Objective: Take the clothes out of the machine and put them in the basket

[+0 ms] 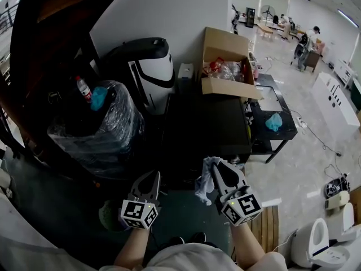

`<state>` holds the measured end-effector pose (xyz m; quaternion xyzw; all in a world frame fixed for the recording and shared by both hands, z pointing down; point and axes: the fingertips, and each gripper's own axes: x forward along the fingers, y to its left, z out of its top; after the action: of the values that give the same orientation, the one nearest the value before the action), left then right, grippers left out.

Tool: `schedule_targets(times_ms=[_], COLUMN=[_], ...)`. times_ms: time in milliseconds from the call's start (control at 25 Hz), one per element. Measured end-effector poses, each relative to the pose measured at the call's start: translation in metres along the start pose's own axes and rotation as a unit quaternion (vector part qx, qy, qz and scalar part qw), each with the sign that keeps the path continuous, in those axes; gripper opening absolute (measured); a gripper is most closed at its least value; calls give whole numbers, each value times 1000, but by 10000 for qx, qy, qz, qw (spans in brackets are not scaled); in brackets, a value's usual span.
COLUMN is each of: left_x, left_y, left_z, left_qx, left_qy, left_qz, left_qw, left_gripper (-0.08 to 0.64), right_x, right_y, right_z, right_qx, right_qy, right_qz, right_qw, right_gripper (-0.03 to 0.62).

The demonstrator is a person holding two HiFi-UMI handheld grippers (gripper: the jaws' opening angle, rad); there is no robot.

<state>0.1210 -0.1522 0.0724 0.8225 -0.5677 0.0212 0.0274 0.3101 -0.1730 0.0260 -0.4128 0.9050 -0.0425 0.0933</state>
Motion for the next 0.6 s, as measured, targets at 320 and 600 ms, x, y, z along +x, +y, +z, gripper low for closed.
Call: schedule_targets(times_ms=[320, 600], left_x=[-23, -50], left_y=[7, 34], left_z=[39, 62], left_qx=[122, 249], left_qy=[-361, -537], left_qz=[363, 755], left_qw=[9986, 9954], left_gripper=[20, 20], right_x=[-2, 23], right_y=[6, 36], right_z=[25, 44], right_qx=[-91, 0], right_qy=[-189, -348], right_qz=[333, 809], right_qw=[9992, 9961], right_gripper=[51, 51])
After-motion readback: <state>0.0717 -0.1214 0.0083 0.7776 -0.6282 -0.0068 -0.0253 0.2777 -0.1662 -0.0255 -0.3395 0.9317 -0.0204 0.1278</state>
